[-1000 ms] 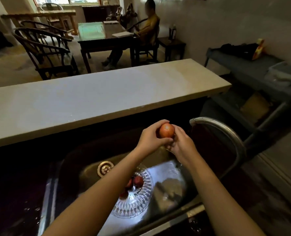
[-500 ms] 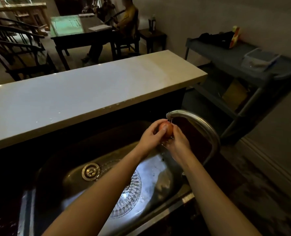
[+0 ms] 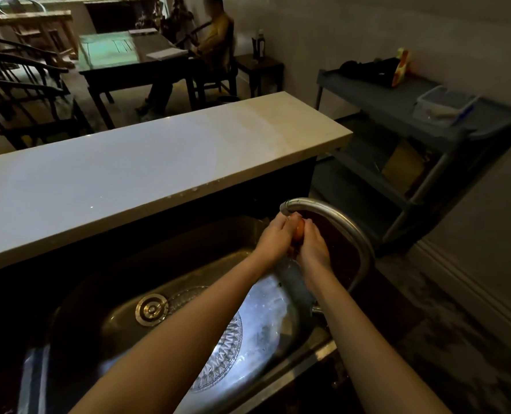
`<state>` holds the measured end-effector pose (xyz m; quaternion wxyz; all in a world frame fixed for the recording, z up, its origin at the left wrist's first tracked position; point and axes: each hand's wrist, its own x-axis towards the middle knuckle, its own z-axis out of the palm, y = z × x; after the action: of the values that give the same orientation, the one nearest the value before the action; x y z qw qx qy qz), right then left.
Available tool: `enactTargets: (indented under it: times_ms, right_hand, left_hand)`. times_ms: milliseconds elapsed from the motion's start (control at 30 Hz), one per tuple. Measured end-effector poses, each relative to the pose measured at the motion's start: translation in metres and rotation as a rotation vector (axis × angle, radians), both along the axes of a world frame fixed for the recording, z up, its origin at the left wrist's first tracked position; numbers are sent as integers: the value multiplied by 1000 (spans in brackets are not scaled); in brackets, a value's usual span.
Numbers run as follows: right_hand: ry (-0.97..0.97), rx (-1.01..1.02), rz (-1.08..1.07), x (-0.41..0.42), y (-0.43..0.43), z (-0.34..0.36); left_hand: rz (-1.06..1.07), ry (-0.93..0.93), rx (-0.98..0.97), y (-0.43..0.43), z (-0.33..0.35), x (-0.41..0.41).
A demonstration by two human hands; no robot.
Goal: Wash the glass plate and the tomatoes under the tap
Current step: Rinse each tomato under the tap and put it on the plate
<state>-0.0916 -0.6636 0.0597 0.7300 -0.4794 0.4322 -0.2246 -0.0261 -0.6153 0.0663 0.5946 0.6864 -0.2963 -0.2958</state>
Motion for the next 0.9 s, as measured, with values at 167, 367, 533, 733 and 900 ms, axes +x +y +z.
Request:
enactTargets:
  times_ms: [167,367,533,733,900]
  right_hand:
    - [15,-69,6,1,3,-1]
    - [-41,75,-15,-8,-7,1]
    - [-25,6,71,-8,-3,1]
    - [-8,-142,215,-7,0,14]
    - [-11,-161,239,-4,2,7]
  left_hand:
    - [14,30,22,-4,6,-2]
    - [-195,26,23,13,6,-2]
    - [-127,-193,32,25,10,7]
    - [-115,-229,21,35,9,15]
    - [-106,-353,59,37,8,15]
